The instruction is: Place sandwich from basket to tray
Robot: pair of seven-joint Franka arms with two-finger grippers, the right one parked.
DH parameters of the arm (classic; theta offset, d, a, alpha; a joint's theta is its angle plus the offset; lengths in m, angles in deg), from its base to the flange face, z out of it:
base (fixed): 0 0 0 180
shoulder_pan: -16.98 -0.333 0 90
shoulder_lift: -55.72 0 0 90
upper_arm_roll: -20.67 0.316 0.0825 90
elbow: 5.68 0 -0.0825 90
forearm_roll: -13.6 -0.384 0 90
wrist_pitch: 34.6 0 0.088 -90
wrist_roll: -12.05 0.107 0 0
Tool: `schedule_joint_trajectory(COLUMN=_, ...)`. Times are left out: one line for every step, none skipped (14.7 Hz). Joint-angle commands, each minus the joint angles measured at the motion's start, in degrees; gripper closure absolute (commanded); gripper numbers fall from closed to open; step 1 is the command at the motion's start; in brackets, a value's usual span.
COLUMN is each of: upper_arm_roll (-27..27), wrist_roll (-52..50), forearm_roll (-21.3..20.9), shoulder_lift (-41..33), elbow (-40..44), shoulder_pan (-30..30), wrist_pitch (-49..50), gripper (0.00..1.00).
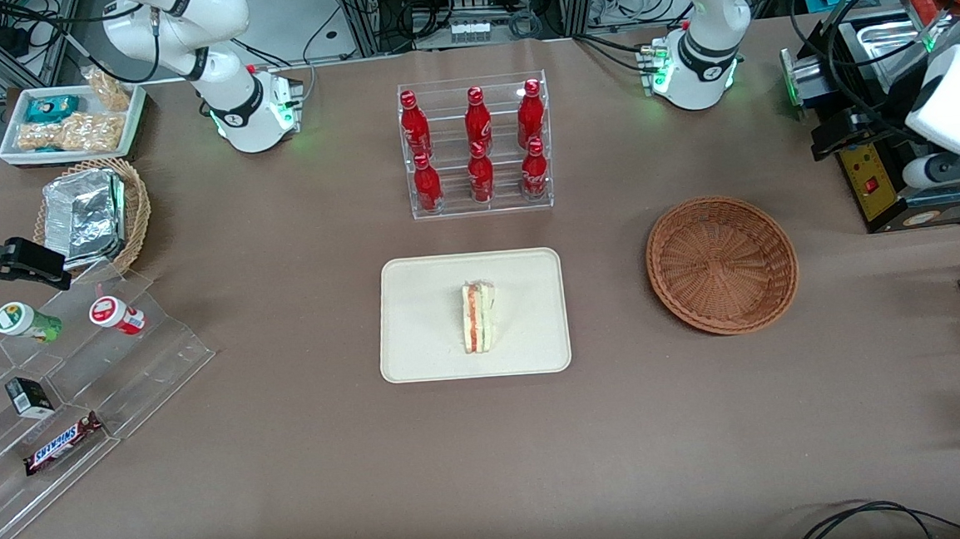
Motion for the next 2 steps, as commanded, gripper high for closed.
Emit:
schedule_joint_trajectory(upper_arm_roll=-0.3, wrist_roll=0.6, forearm_roll=0.4, shoulder_lift=-0.5, elbow=1.6, shoulder_pan=-1.2, wrist_pitch=0.1, gripper=0.0)
schedule_joint_trajectory(upper_arm_roll=-0.4, wrist_roll=0.6, forearm_roll=0.5, shoulder_lift=-0.3, elbow=1.6, shoulder_pan=-1.2, wrist_pitch=-0.1, gripper=0.0)
